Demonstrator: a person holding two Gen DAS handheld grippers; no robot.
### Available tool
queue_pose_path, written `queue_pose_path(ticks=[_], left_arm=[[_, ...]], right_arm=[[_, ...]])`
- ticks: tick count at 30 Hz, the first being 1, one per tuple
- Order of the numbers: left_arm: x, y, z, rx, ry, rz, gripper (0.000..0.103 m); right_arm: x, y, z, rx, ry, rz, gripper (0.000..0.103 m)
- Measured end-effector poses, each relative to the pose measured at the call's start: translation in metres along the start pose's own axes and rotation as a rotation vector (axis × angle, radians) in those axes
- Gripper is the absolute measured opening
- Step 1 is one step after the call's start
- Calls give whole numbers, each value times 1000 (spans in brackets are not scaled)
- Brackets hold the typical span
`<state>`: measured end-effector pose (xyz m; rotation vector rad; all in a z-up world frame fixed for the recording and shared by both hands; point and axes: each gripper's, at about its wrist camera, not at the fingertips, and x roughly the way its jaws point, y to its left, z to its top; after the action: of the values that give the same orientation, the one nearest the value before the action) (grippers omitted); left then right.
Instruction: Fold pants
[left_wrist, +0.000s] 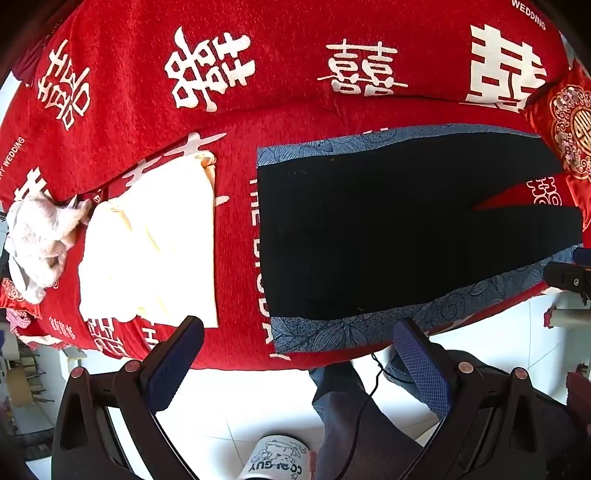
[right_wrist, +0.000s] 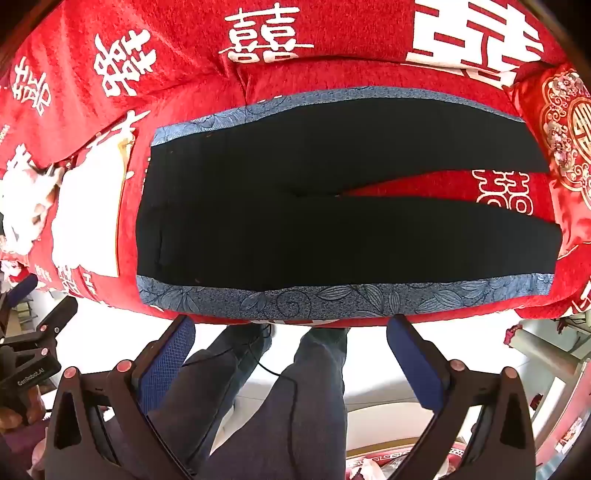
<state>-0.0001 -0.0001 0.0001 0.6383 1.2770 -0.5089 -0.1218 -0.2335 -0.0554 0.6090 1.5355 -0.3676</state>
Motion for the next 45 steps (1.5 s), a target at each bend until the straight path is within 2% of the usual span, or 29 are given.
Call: queue_pose_path(ticks=[30, 45], left_arm=[[0, 2, 5, -11, 3, 12, 103], [0, -11, 8, -5, 35, 37, 103]], right_arm=[[2, -2, 3, 1, 2, 4, 103], [4, -10, 5, -8, 0, 20, 103]])
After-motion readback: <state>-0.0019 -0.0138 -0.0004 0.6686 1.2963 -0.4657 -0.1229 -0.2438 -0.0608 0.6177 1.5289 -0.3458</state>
